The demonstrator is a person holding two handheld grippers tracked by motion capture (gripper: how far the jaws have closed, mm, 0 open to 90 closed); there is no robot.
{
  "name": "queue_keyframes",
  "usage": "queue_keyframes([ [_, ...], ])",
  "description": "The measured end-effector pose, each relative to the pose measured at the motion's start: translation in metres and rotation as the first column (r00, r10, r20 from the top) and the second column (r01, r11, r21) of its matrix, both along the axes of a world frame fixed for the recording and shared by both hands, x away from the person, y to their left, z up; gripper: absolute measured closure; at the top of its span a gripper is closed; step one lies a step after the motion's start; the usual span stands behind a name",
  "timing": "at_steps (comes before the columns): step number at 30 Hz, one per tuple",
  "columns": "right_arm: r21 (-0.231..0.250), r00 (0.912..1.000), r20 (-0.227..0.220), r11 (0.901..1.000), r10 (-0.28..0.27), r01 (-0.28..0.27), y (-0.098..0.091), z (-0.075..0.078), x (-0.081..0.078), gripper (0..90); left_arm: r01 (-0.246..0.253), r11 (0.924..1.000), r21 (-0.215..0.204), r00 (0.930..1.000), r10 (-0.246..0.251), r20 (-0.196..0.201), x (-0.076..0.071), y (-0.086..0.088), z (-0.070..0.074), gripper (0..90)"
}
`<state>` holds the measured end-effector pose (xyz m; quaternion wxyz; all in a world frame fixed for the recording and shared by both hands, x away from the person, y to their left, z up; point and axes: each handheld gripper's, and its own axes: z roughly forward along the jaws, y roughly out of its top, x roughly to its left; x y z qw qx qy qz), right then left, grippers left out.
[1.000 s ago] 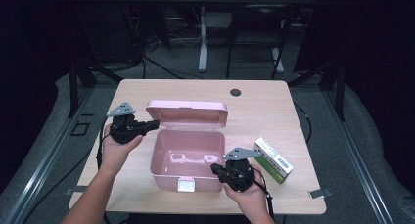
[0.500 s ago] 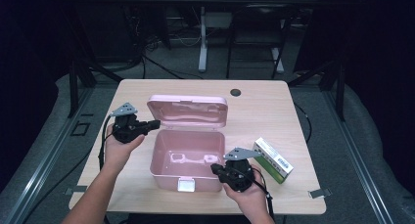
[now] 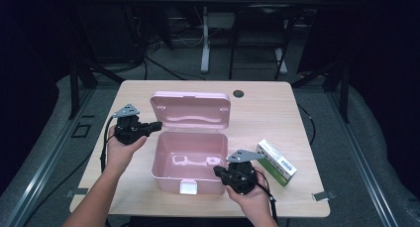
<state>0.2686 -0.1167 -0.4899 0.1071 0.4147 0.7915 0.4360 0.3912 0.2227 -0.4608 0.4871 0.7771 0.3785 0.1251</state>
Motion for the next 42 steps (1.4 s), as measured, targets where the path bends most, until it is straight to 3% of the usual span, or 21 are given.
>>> queue_keyframes([
  [20,0.003,1.0,0.002,1.0,0.002,-0.002,0.0,0.0,0.0,88.0,-0.005,1.0,0.008,0.9994,0.005,-0.033,0.003,0.001,-0.005,87.1],
  [22,0.004,1.0,-0.001,1.0,0.0,0.0,0.0,0.0,0.0,87.9,-0.01,0.9999,-0.002,0.9985,0.01,-0.053,0.004,0.001,-0.007,83.7],
  [25,0.006,1.0,-0.002,1.0,0.001,-0.001,0.0,0.0,0.0,87.7,-0.043,0.9982,-0.041,0.9926,0.038,-0.115,0.011,0.004,-0.011,62.9],
  [27,0.006,1.0,-0.001,1.0,-0.001,0.001,0.0,0.0,0.0,87.7,-0.049,0.9987,-0.01,0.9929,0.048,-0.109,0.014,0.003,-0.015,64.1],
  [29,0.004,1.0,-0.001,1.0,-0.001,0.001,0.0,0.0,0.0,87.9,-0.03,0.998,-0.055,0.993,0.023,-0.116,0.016,0.002,-0.019,71.1],
  [37,0.005,1.0,0.002,1.0,-0.001,0.001,-0.001,-0.001,0.0,89.2,-0.048,0.9986,-0.024,0.9933,0.045,-0.107,0.014,0.004,-0.02,78.8],
  [42,0.015,1.0,-0.003,0.9999,0.003,-0.003,-0.001,-0.001,0.0,89.7,-0.025,0.9988,-0.041,0.9938,0.02,-0.109,0.01,0.005,-0.017,79.2],
])
